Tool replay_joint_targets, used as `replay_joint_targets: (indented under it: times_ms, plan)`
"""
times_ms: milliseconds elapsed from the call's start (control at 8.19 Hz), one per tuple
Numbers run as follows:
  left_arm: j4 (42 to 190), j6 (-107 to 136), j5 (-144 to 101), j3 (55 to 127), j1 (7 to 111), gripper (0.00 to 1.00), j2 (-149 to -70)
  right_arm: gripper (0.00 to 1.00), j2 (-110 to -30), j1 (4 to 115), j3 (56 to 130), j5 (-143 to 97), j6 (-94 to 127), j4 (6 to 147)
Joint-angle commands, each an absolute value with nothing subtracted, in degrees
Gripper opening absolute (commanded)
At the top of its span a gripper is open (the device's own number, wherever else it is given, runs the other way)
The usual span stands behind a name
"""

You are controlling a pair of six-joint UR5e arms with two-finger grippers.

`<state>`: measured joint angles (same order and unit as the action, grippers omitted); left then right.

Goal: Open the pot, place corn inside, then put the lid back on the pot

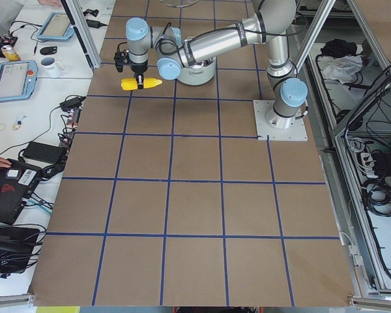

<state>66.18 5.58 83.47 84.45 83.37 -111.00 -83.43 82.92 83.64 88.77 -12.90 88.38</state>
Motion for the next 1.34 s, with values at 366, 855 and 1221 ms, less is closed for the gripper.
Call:
replay_joint_targets:
  times_ms: [366,855,1221]
  plan:
    - [69.34,20.37,83.32,85.34,99.99,0.00,-106.35,0.00,-83.94,81.04,83.93,88.77,-16.08,87.71]
    - [69.26,21.71,83.06,92.80,105.73,0.00,-105.56,0.00,-83.94,81.04,83.94,88.95,-16.08,87.63]
    - [69.35,22.41,83.15,98.15,107.39,0.00,-104.94,0.00,-83.94,81.04,83.94,89.12,-16.08,87.63]
